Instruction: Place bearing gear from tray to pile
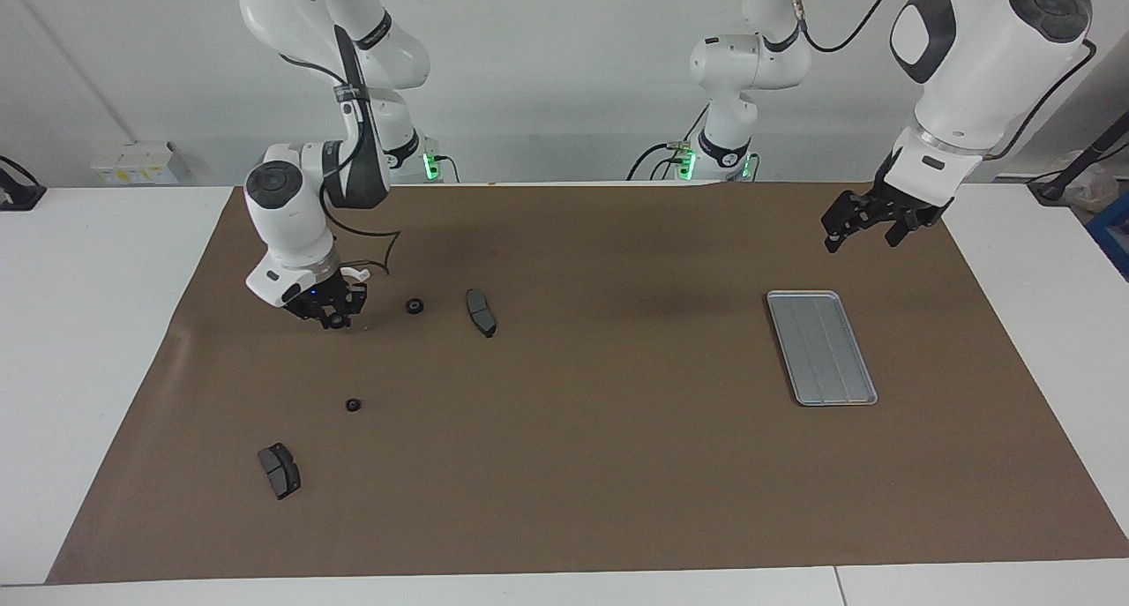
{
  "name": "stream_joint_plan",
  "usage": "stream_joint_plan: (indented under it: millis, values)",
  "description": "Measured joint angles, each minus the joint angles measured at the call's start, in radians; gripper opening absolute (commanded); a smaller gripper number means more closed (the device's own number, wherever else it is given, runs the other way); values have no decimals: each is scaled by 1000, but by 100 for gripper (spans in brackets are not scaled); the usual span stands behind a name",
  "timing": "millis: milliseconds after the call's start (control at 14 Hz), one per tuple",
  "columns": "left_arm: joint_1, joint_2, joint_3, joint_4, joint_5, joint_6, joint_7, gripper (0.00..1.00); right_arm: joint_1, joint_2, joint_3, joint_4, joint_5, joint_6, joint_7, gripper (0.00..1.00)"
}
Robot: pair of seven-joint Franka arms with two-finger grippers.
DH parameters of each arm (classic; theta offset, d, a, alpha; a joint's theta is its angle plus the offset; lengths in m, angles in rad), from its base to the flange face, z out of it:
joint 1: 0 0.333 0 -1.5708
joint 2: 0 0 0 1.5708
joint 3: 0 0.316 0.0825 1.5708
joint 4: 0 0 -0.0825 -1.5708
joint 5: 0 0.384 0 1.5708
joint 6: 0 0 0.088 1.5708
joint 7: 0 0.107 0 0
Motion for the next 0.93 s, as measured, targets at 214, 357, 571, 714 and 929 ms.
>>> stream_joint_plan:
  millis: [214, 357, 571, 714, 929]
  values:
    - [0, 0, -1, -2, 20, 4, 0, 100, -37, 25, 0, -5, 0, 32, -13, 27]
    - [0, 0, -1, -5, 25, 5, 0, 100, -39, 37, 0, -5, 1, 52, -13, 81]
    - [-3, 0, -3, -16, 26, 13, -9, 100, -44, 39, 0, 1, 1, 54, -13, 100]
    - [-11, 0, -4, -27, 26, 27, -18, 100, -44, 33, 1, 20, 1, 38, -13, 100]
    - [-12, 0, -6, -32, 27, 33, -20, 100, -22, -1, 6, 93, 50, -99, 24, 100]
